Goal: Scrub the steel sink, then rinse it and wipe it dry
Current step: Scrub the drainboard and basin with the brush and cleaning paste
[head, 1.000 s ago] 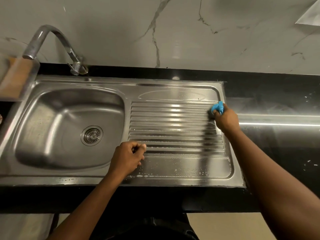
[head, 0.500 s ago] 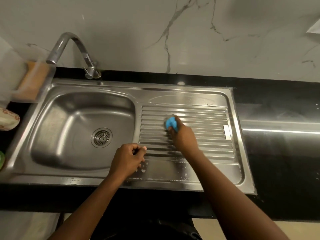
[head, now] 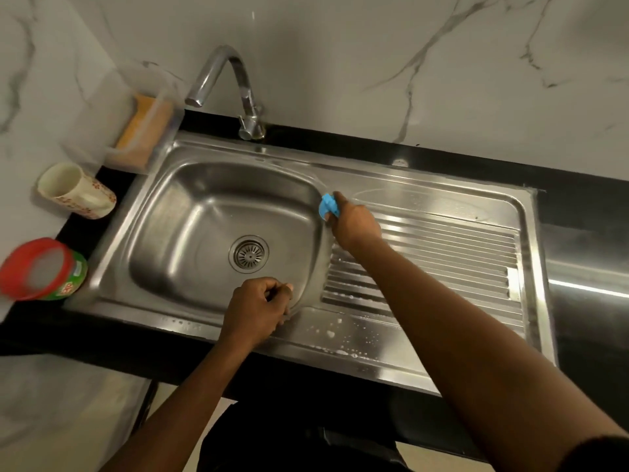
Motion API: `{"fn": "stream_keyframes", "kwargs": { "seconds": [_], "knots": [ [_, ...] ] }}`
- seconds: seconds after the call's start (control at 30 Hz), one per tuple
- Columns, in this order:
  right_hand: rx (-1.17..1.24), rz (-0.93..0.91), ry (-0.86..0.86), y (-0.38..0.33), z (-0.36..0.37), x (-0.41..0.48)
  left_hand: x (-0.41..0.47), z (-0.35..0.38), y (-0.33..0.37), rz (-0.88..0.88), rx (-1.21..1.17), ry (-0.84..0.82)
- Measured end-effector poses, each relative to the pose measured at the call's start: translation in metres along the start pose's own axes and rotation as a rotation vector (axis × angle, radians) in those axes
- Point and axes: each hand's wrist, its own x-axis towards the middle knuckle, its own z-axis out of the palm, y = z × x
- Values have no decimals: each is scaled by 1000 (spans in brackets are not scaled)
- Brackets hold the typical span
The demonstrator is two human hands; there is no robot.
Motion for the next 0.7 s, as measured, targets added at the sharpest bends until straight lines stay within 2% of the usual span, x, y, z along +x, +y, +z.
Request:
{"fn": "stream_keyframes", "kwargs": {
  "seconds": [0.13,0.5,0.6,0.7],
  "knots": [
    [-22,-4,-55,0,2,-11,0,-10,-10,2,0,11],
    [-52,-64,-130,2,38,-130,0,-19,-19,24,-20,-31],
    [55,-3,-144,-3,35,-138,2,-27,-21,31,-34,-27],
    [306,99,-270,-17,19,-136,3,-41,-24,28,-61,-15]
  ]
}}
